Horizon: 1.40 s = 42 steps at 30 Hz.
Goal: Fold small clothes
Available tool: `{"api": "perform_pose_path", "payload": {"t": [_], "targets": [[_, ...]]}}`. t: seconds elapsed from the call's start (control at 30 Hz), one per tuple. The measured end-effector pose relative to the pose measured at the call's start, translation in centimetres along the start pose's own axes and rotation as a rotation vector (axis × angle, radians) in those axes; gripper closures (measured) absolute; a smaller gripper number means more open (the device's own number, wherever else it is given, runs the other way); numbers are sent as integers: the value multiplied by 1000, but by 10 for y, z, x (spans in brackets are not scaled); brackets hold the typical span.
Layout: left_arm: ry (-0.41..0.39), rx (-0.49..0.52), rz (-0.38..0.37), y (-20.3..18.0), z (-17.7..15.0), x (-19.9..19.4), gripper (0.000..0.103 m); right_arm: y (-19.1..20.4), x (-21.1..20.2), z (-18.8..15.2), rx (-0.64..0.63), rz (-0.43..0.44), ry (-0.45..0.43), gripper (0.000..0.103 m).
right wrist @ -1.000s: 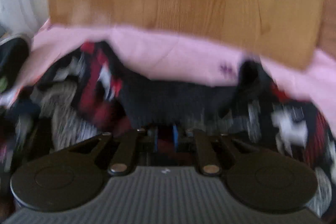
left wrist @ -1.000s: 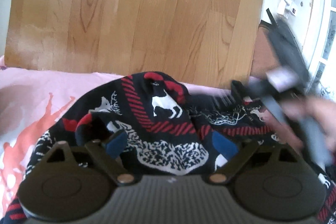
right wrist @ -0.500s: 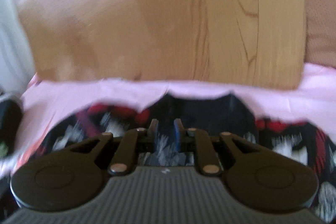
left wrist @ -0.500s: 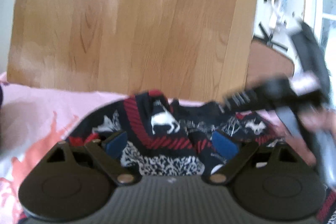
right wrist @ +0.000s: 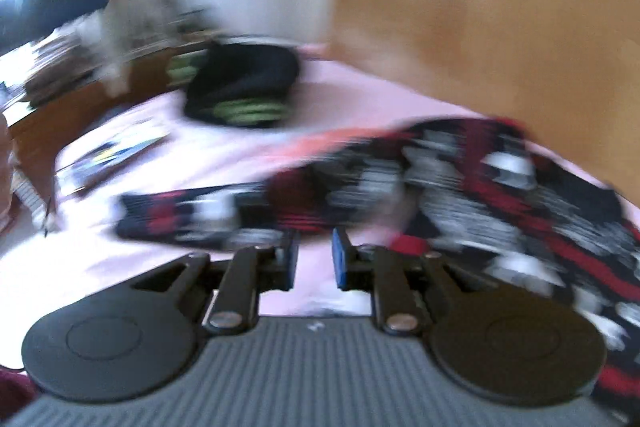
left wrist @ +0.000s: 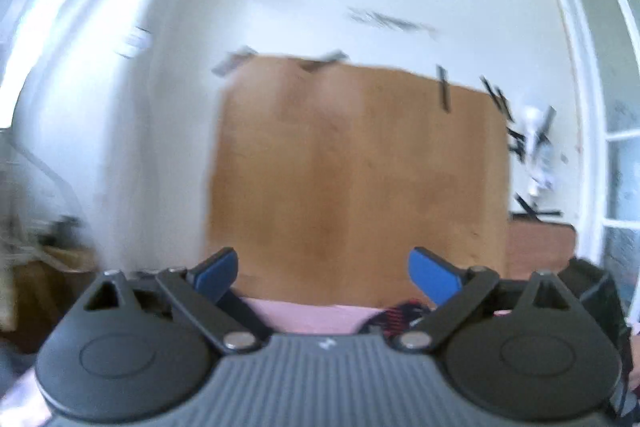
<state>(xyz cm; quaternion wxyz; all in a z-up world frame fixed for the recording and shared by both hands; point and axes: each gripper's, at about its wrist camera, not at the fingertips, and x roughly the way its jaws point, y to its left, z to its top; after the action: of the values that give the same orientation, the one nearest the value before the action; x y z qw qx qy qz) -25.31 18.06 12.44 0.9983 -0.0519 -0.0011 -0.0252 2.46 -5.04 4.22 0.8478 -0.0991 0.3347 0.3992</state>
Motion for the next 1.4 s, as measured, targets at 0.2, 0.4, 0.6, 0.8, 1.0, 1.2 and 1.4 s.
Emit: {"api": "perform_pose_path", "payload": {"t": [0.2, 0.4, 0.6, 0.8, 1.0, 1.2, 1.4], "targets": [[-11, -34, 128, 28, -17, -55, 6, 84, 52, 11, -205, 169, 19, 32], [-26, -89, 209, 55, -15, -59, 6, 92, 120, 38, -174, 164, 105, 93], [-24, -150, 247, 72, -9, -61, 6, 99, 122, 153, 10, 280, -80, 94], [20, -130, 224, 59, -12, -45, 6, 69, 100, 209, 61, 306, -221, 93], [94, -115, 93, 31, -11, 11, 6, -73, 50, 174, 298, 130, -294, 93], [155, -100, -111, -20, -15, 114, 6, -224, -41, 74, 604, -150, -390, 93], [358, -175, -230, -72, -45, 254, 6, -306, -92, -53, 881, -304, -419, 90]]}}
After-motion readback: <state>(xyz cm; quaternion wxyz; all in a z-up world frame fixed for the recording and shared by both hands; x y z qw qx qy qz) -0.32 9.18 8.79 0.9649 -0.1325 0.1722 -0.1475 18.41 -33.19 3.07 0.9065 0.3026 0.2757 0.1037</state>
